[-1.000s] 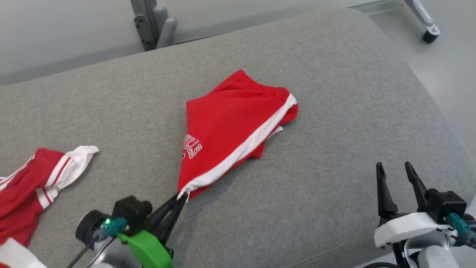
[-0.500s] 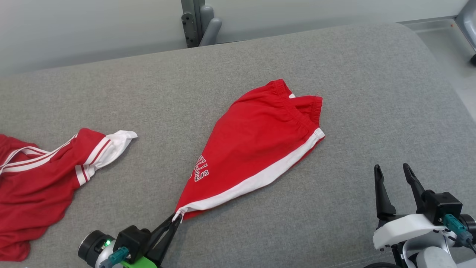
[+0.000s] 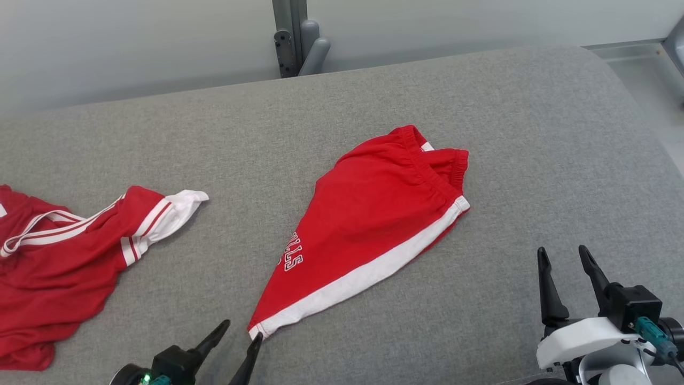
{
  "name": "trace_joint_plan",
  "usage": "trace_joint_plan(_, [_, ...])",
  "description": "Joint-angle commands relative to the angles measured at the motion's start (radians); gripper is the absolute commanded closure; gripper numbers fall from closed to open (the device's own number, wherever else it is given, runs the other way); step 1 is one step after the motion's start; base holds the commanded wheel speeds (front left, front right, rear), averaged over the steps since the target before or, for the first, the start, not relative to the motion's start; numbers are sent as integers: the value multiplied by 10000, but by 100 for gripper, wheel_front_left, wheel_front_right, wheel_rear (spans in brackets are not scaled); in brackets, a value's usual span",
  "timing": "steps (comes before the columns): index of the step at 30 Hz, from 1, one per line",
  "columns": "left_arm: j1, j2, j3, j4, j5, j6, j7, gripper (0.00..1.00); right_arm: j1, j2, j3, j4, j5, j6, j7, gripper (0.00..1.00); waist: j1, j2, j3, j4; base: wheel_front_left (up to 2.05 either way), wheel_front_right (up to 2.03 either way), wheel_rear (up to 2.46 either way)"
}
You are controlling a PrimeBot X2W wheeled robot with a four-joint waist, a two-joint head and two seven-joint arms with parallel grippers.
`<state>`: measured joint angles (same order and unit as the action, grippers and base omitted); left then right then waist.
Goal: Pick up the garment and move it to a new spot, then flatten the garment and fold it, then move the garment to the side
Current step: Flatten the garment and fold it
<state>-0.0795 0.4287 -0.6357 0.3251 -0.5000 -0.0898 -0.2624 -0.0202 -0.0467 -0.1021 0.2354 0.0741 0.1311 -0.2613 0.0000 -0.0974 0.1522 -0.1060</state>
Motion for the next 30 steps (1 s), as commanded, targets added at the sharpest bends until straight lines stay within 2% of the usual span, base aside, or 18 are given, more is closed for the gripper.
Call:
trace_joint_plan(1, [423,-149,303,75,-214,-76,-31,0,239,-31,18,41,-47,-7,-16,0,0,0,-138,-1,0,0,0])
trace_joint_plan(5, [1095,-311,1182,43,-676,-144,-33,0,414,-31,-70,-36,-83,-7,-16,0,0,0,-307,44,0,0,0])
trace_joint_plan(8, [1622,-545,2130,-373,-830,75,-31,0,542,-31,-200,-134,-153,-7,-16,0,0,0,-405,174,0,0,0])
trace_joint_plan(12, [2240,-1103,3618,-1239,-577,478,-20,0,708,-32,-419,-296,-246,-7,-16,0,0,0,-543,449,0,0,0])
trace_joint_plan(13, [2240,-1103,3618,-1239,-577,478,-20,0,708,-32,-419,-296,-246,-7,-16,0,0,0,-543,449,0,0,0])
trace_joint_plan(15, [2460,-1490,4178,-1651,-229,530,-20,0,792,-28,-500,-366,-275,-7,-16,0,0,0,-595,608,0,0,0])
trace_joint_plan(23, [2998,-3073,6010,-2557,1456,180,-22,0,903,-32,-612,-722,-435,-7,-16,0,0,0,-830,1047,0,0,0])
trace_joint_plan(26, [3270,-3472,6559,-2685,1898,29,-21,0,1030,-29,-646,-804,-422,-7,-16,0,0,0,-942,1059,0,0,0])
trace_joint_plan(30, [3592,-3703,6817,-2645,2291,-174,-21,0,1161,-30,-656,-710,-465,-7,-16,0,0,0,-1063,1031,0,0,0])
